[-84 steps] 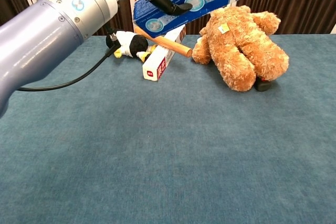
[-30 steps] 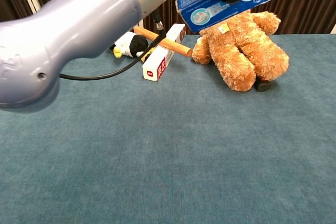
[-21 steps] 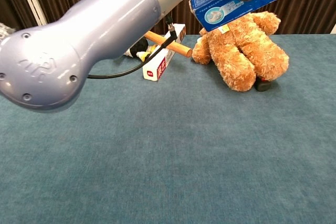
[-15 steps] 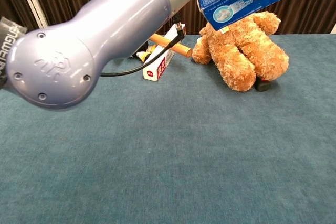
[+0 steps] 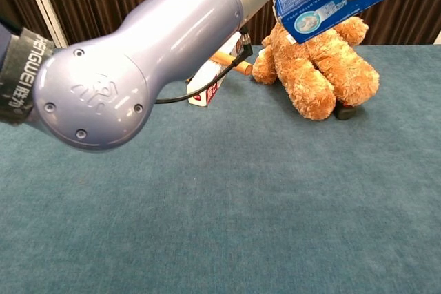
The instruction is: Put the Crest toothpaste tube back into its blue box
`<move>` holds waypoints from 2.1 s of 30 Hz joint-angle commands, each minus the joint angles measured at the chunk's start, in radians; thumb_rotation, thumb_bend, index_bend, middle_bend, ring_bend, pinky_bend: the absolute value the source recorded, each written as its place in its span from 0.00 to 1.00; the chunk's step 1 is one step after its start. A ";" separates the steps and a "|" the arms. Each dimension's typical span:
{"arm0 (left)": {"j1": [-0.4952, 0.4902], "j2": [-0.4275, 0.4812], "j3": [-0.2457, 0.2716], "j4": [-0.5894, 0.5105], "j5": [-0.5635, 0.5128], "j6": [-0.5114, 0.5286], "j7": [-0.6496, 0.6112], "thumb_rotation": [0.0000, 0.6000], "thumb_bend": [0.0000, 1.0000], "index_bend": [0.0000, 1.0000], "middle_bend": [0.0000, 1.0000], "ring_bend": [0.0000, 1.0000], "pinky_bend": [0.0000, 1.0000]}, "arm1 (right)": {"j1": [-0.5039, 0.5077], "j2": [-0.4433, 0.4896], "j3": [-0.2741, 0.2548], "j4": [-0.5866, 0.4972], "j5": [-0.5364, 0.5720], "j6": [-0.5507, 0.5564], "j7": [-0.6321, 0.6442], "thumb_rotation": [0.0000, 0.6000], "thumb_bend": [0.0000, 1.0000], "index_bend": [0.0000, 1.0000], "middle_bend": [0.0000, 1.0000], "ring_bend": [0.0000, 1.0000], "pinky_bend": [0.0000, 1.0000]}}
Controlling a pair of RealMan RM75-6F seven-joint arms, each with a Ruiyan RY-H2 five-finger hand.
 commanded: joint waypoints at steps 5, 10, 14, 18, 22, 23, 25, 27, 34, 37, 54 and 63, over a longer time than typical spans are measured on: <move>-0.005 -0.017 -0.001 0.007 0.001 0.015 -0.022 1.00 0.43 0.38 0.51 0.46 0.52 | 0.002 -0.001 -0.005 0.024 -0.029 0.014 -0.008 1.00 0.41 0.60 0.71 0.62 0.53; -0.013 -0.025 -0.012 0.009 -0.005 0.019 -0.026 1.00 0.43 0.38 0.51 0.46 0.52 | 0.003 -0.004 -0.006 0.036 -0.039 0.017 -0.019 1.00 0.41 0.48 0.62 0.52 0.45; -0.018 -0.041 -0.019 0.018 -0.011 0.033 -0.035 1.00 0.43 0.38 0.51 0.46 0.52 | 0.001 -0.005 -0.004 0.048 -0.047 0.031 -0.034 1.00 0.41 0.37 0.53 0.43 0.39; -0.019 -0.083 -0.031 0.043 -0.003 0.078 -0.078 1.00 0.43 0.38 0.51 0.46 0.52 | 0.000 -0.007 -0.003 0.063 -0.061 0.037 -0.062 1.00 0.41 0.32 0.47 0.37 0.31; -0.021 -0.122 -0.031 0.080 0.021 0.113 -0.137 1.00 0.44 0.38 0.51 0.46 0.52 | 0.001 -0.007 -0.008 0.082 -0.089 0.042 -0.086 1.00 0.41 0.29 0.43 0.33 0.27; -0.023 -0.131 -0.030 0.094 0.031 0.124 -0.153 1.00 0.44 0.38 0.50 0.45 0.53 | 0.001 -0.006 -0.009 0.091 -0.097 0.046 -0.090 1.00 0.41 0.28 0.42 0.32 0.27; -0.023 -0.144 -0.033 0.110 0.039 0.137 -0.176 1.00 0.45 0.37 0.50 0.45 0.53 | 0.000 -0.006 -0.011 0.101 -0.102 0.050 -0.093 1.00 0.41 0.26 0.40 0.30 0.26; -0.023 -0.163 -0.040 0.128 0.043 0.156 -0.202 1.00 0.46 0.37 0.50 0.45 0.54 | -0.005 -0.009 -0.012 0.108 -0.097 0.055 -0.092 1.00 0.41 0.24 0.39 0.29 0.26; -0.017 -0.206 -0.043 0.192 0.077 0.213 -0.290 1.00 0.49 0.37 0.50 0.45 0.54 | -0.015 -0.023 -0.013 0.131 -0.092 0.073 -0.103 1.00 0.41 0.16 0.35 0.25 0.20; -0.012 -0.221 -0.042 0.219 0.093 0.233 -0.340 1.00 0.50 0.37 0.50 0.45 0.54 | -0.020 -0.028 -0.010 0.135 -0.079 0.078 -0.109 1.00 0.41 0.12 0.35 0.24 0.19; 0.011 -0.246 -0.033 0.287 0.156 0.290 -0.491 1.00 0.52 0.37 0.50 0.45 0.55 | -0.049 -0.056 0.017 0.093 0.021 0.083 -0.200 1.00 0.41 0.00 0.21 0.11 0.09; 0.010 -0.255 -0.031 0.301 0.163 0.285 -0.504 1.00 0.53 0.36 0.50 0.45 0.55 | -0.050 -0.065 0.021 0.099 0.003 0.108 -0.222 1.00 0.41 0.00 0.20 0.10 0.07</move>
